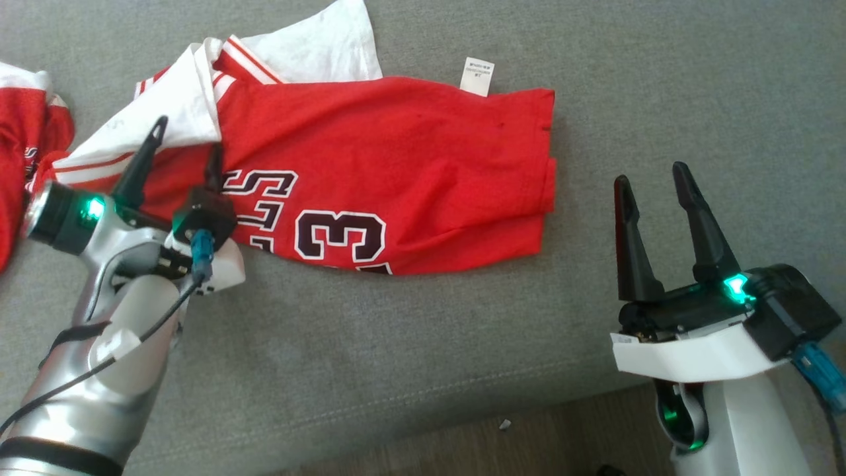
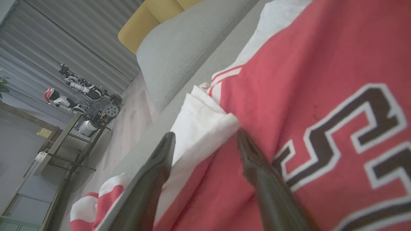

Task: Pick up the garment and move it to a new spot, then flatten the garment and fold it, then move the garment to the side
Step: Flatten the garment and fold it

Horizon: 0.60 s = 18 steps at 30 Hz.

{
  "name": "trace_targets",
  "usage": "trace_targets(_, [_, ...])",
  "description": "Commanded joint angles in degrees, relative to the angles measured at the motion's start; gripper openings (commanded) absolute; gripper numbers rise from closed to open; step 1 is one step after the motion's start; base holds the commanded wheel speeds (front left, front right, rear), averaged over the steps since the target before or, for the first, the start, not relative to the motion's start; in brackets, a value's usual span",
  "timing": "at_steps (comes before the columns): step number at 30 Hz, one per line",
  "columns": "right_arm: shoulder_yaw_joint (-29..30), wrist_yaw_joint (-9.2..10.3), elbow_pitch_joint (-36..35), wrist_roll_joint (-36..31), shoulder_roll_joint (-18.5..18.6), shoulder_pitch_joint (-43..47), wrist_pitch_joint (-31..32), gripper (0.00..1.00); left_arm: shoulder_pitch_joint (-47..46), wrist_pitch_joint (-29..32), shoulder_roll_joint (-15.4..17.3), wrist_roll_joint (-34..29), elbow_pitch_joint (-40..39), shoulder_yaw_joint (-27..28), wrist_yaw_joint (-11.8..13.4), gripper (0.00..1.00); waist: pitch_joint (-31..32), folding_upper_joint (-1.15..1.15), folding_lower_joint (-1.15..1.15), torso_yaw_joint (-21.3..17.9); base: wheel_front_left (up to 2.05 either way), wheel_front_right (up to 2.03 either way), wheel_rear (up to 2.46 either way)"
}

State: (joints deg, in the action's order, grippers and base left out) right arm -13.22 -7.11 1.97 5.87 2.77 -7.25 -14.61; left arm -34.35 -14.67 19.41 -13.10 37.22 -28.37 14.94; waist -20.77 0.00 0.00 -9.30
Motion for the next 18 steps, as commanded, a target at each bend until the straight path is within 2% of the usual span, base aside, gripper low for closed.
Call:
trace_targets(1, [-1.1, -0.37, -2.0, 0.5, 0.1, -1.4, -0.4, 1.00, -2.4, -0.3, 2.8, 0.2, -0.4, 1.2, 0.2, 1.00, 0.0, 0.00, 0.00, 0.0, 0.00, 0.00, 0.00])
trace_targets(7, [-1.0, -0.37, -2.2, 0.8, 0.1, -1.7, -0.4, 1.00, -3.6, -0.3, 3.7, 1.5, 0.2, -1.2, 0.3, 1.00, -0.2, 0.00, 0.00, -0.1, 0.00, 0.00, 0.00])
trace_targets(8, [-1.0, -0.37, -2.2, 0.8, 0.1, -1.8, -0.4, 1.00, -3.8, -0.3, 3.9, 1.6, -0.1, -1.7, 0.2, 0.81, -0.3, 0.00, 0.00, -0.1, 0.00, 0.00, 0.00])
trace_targets(9, [-1.1, -0.37, -2.3, 0.8, 0.1, -1.8, -0.4, 1.00, -3.9, -0.3, 4.0, 1.9, -0.4, -2.2, 0.0, 0.38, -0.3, 0.00, 0.00, -0.1, 0.00, 0.00, 0.00])
trace_targets(10, [-1.1, -0.37, -2.3, 0.8, 0.1, -1.8, -0.4, 1.00, -3.9, -0.3, 4.0, 1.9, -0.4, -2.2, 0.0, 0.38, -0.3, 0.00, 0.00, -0.1, 0.00, 0.00, 0.00])
trace_targets(11, [-1.2, -0.37, -2.3, 0.8, 0.1, -1.9, -0.4, 1.00, -4.2, -0.3, 4.2, 2.1, -0.9, -2.7, 0.0, 0.06, -0.4, 0.00, 0.00, -0.1, 0.00, 0.00, 0.00])
trace_targets(12, [-1.3, -0.37, -2.3, 0.8, 0.1, -2.0, -0.4, 1.00, -4.4, -0.3, 4.4, 2.4, -1.5, -3.1, -0.2, 0.00, -0.5, 0.00, 0.00, -0.1, 0.00, 0.00, 0.00])
trace_targets(18, [-2.7, -0.37, -0.7, 1.8, 0.1, -3.8, -0.4, 1.00, -4.7, -0.3, 5.8, 5.2, -6.9, -4.0, 1.1, 0.00, -0.8, 0.00, 0.00, 0.8, 0.00, 0.00, 0.00])
